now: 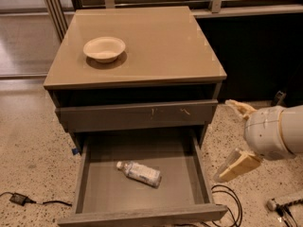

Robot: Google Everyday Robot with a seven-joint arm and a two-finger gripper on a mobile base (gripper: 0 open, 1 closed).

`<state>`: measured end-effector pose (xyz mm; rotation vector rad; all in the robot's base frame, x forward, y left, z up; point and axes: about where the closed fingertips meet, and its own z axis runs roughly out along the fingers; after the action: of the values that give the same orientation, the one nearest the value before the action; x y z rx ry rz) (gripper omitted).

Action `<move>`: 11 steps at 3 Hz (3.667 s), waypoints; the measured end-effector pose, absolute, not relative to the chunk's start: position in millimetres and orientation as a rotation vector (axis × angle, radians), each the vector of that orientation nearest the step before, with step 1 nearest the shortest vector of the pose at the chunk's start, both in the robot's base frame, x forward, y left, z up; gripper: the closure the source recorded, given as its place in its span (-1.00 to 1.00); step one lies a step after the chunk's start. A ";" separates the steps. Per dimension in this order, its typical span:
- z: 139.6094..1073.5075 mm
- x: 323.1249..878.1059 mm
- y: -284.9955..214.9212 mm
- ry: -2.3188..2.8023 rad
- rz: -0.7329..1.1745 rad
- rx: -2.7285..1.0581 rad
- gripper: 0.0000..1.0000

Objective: Pick blue plastic bottle from middle drawer and place on counter

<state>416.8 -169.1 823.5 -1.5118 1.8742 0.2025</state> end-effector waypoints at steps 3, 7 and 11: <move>715.3 462.7 -125.5 1.873 0.386 -1.496 -1.00; 613.9 495.2 -70.5 1.930 0.550 -1.513 -1.00; 503.3 524.1 -25.0 1.939 0.599 -1.514 -1.00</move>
Offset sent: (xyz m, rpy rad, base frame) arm 0.0507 0.0385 -0.1158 0.1361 0.1036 0.0486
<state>524.1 -25.0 503.3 -1.5142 1.9394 0.5994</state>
